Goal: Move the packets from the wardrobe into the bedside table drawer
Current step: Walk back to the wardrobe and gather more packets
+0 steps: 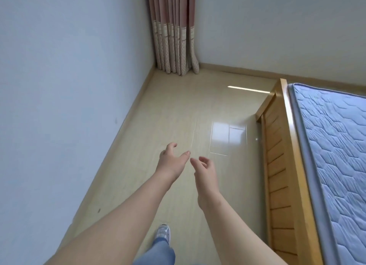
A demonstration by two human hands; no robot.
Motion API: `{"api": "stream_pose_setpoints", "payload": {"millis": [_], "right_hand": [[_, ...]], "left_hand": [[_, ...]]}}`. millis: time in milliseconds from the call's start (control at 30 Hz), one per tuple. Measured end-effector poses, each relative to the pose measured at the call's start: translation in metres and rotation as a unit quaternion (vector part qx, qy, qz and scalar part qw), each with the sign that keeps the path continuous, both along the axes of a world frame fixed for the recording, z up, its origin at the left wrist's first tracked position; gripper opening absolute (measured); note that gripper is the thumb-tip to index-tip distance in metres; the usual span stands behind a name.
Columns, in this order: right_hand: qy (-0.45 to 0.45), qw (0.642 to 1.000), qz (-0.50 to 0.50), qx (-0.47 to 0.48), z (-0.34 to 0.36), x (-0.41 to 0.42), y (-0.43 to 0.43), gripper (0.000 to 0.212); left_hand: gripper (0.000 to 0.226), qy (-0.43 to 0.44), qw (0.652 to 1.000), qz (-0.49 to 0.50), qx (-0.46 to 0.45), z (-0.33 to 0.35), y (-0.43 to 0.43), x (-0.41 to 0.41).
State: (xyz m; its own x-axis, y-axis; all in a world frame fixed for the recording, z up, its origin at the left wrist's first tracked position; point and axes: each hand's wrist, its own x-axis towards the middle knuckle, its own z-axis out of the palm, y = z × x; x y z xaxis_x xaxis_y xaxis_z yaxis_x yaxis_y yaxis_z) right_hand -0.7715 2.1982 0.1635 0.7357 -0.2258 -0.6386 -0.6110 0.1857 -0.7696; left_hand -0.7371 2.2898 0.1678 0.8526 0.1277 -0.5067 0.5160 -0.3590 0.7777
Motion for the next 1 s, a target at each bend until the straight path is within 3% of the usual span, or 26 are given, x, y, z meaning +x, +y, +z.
{"api": "stream_pose_setpoints", "payload": {"millis": [233, 633, 1000], "right_hand": [[-0.002, 0.999, -0.053, 0.01, 0.004, 0.13, -0.038, 0.041], [-0.021, 0.996, -0.088, -0.016, 0.008, 0.408, -0.246, 0.038], [-0.02, 0.987, -0.159, -0.004, 0.001, 0.659, -0.352, 0.027]], "left_hand": [[0.058, -0.003, 1.0, -0.014, 0.009, 0.008, -0.024, 0.141], [0.047, 0.0, 0.999, -0.05, -0.011, 0.017, -0.214, 0.418], [0.043, 0.015, 0.994, -0.079, -0.069, 0.01, -0.327, 0.682]]}}
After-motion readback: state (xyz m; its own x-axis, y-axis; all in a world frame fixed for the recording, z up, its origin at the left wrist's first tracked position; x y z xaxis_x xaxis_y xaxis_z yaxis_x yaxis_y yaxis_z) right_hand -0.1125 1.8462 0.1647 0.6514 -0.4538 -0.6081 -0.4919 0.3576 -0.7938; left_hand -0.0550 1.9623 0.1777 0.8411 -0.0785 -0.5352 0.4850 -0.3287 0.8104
